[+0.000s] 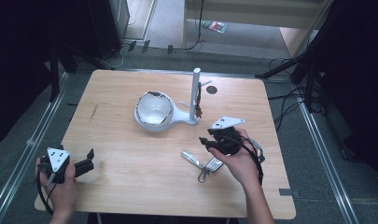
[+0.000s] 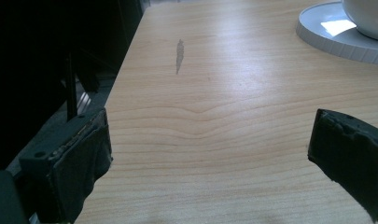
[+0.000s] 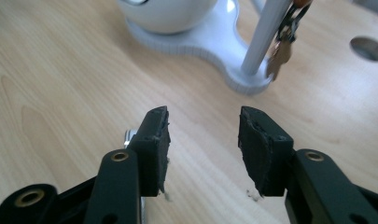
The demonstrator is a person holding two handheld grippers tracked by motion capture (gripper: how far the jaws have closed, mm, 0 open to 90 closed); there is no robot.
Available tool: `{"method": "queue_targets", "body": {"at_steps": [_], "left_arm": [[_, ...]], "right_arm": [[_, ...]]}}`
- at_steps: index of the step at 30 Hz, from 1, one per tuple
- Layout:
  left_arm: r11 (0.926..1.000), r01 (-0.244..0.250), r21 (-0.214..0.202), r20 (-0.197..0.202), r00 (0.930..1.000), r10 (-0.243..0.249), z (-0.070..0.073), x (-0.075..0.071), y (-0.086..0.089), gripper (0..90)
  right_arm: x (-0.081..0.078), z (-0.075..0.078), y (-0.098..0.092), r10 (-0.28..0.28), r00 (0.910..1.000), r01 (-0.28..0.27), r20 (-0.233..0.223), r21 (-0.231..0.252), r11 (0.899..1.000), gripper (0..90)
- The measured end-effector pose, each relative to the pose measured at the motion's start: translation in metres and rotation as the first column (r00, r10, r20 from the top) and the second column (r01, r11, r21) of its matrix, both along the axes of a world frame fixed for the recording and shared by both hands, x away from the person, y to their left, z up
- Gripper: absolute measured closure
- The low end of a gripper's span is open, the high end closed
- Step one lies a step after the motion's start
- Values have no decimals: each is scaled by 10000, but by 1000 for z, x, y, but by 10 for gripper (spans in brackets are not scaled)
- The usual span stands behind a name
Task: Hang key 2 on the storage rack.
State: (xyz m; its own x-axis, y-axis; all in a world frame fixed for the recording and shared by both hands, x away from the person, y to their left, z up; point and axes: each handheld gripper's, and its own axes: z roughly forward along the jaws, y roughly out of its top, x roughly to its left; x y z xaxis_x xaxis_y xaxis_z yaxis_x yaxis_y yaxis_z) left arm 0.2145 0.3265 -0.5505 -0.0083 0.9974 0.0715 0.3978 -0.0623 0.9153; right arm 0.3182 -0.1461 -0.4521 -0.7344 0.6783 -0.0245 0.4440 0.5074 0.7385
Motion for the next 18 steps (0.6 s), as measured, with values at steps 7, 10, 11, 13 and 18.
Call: {"method": "queue_targets", "body": {"at_steps": [7,10,11,13,18], "left_arm": [[10000,38,6,-38,10000,-38,0,-1,0,0],[10000,41,-21,-87,10000,-42,0,0,0,0],[10000,23,-23,-157,9999,-23,0,0,0,0],[10000,3,-43,-179,9998,-3,0,2,0,0],[10000,9,-4,-210,9998,-9,0,3,0,0]], "right_arm": [[-10,-10,15,445,9975,-501,-557,-1024,9935,536],[-11,-10,20,497,9961,-579,-726,-1156,9916,540],[-12,-10,20,476,9959,-566,-768,-1200,9912,540],[-13,-11,21,458,9956,-558,-821,-1230,9908,539],[-15,-15,22,454,9937,-622,-1020,-1685,9837,540]]}}
